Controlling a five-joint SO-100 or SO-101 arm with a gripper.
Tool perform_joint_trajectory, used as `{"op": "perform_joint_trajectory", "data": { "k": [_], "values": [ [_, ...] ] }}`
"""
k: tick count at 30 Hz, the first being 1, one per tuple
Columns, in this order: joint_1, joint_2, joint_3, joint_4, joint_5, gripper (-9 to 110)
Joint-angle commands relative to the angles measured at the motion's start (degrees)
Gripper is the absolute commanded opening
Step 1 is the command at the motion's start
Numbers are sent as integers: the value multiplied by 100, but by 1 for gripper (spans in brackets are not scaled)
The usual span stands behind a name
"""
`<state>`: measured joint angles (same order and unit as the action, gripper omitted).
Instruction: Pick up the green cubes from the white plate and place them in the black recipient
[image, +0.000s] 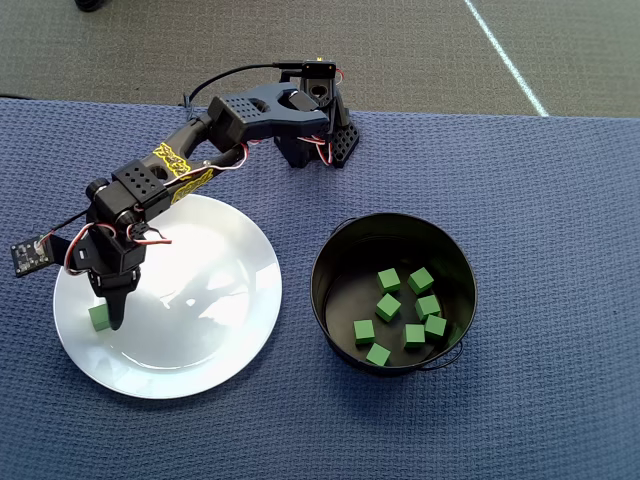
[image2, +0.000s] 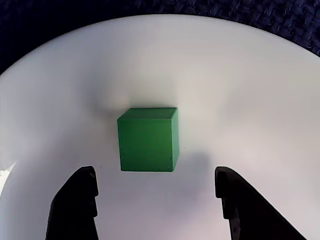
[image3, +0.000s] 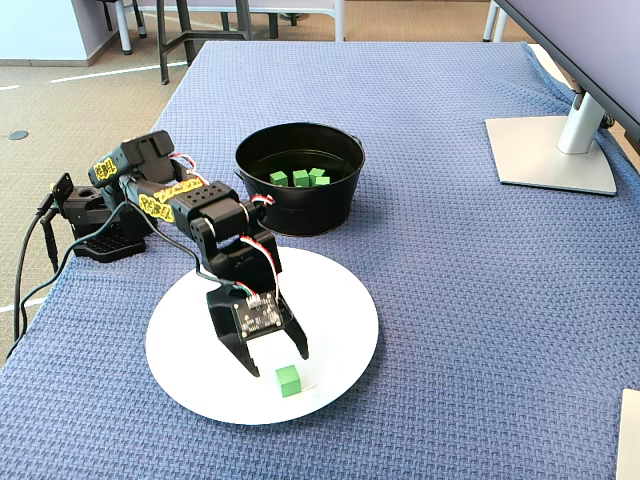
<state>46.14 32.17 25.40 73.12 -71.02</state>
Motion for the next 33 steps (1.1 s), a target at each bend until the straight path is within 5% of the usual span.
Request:
{"op": "perform_joint_trajectory", "data": {
  "k": [1, 13, 27, 33],
  "values": [
    [-18, -70, -606, -123, -123, 22],
    [26, -290, -650, -510, -299, 20],
    [88, -211, -598, -791, -62, 0],
    [26, 1345, -105, 615, 844, 0]
  ]
}}
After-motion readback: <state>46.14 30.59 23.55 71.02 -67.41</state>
